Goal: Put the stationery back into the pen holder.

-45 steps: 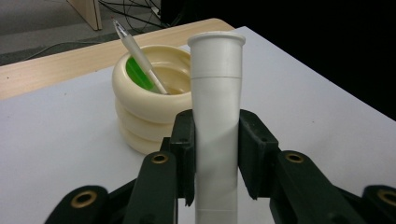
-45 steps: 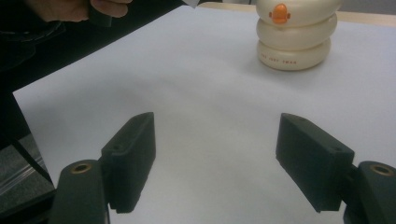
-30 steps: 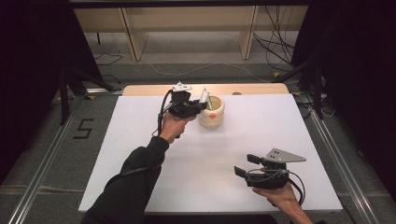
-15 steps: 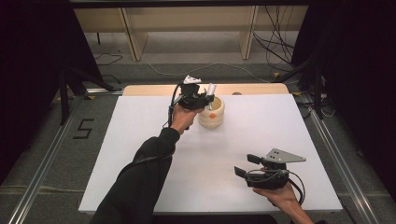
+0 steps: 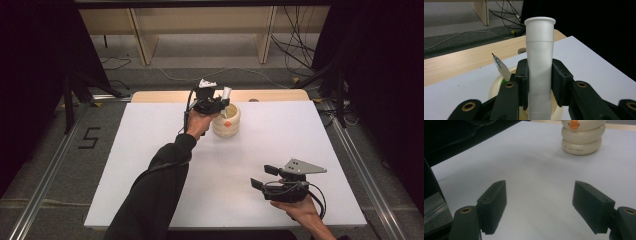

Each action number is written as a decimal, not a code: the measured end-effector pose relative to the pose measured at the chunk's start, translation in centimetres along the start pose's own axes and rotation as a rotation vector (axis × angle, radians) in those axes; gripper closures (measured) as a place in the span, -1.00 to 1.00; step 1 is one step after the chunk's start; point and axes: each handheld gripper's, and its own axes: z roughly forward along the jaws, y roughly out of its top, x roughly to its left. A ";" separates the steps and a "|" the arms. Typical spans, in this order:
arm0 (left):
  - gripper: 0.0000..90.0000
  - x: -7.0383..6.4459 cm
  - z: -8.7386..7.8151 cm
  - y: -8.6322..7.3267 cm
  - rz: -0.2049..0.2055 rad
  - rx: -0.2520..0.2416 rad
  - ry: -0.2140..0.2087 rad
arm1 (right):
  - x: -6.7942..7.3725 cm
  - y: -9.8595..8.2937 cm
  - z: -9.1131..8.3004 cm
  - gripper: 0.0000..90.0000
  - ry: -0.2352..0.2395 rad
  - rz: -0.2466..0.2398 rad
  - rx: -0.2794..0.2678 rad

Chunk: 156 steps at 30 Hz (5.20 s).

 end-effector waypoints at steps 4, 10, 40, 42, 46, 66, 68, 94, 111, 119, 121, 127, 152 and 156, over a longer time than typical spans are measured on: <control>0.54 0.0 0.5 -0.1 -0.004 0.000 0.002 | 0.0 0.0 0.0 -0.37 0.003 -0.008 -0.002; 0.54 -0.1 1.1 -0.1 0.006 0.011 0.010 | 0.1 0.0 0.0 -0.37 0.000 -0.014 0.002; 0.50 -0.1 2.4 -1.2 0.000 0.042 0.039 | 0.2 -0.1 0.2 -0.36 0.014 -0.031 0.016; 0.29 -0.1 2.2 -1.0 -0.008 0.033 0.035 | 0.2 -0.1 0.2 -0.36 0.013 -0.028 0.021; -0.14 -0.6 1.4 -0.4 -0.012 0.041 0.034 | 0.2 -0.1 0.2 -0.36 0.013 -0.027 0.021; -0.51 -0.2 -6.0 -1.3 -0.025 0.053 -0.089 | 0.1 -0.1 0.3 -0.36 0.000 -0.023 0.016; -0.51 -0.2 -6.7 -1.7 -0.039 0.042 -0.110 | 0.1 -0.1 0.3 -0.36 0.001 -0.017 0.014; -0.61 -1.7 -9.5 -4.6 0.027 0.051 -0.188 | 0.1 -0.1 0.5 -0.36 0.007 -0.009 0.015; -0.63 -2.1 -12.0 -6.1 0.058 0.006 -0.223 | 0.3 -0.1 0.5 -0.36 0.012 -0.002 0.008; -0.63 -2.2 -12.6 -7.1 0.073 0.011 -0.230 | 0.3 -0.2 0.6 -0.37 0.016 -0.004 0.005; -0.63 -2.2 -12.7 -7.3 0.082 0.015 -0.224 | 0.4 -0.2 0.6 -0.37 0.016 -0.006 0.006; -0.63 -2.3 -13.0 -7.9 0.084 0.009 -0.226 | 0.4 -0.2 0.6 -0.37 0.017 -0.007 0.004; -0.66 -3.7 -15.7 -9.8 0.128 -0.025 -0.223 | 0.3 -0.3 0.6 -0.38 0.018 0.001 -0.001; -0.66 -3.7 -16.3 -10.2 0.129 -0.026 -0.241 | 0.3 -0.3 0.6 -0.38 0.017 0.003 -0.003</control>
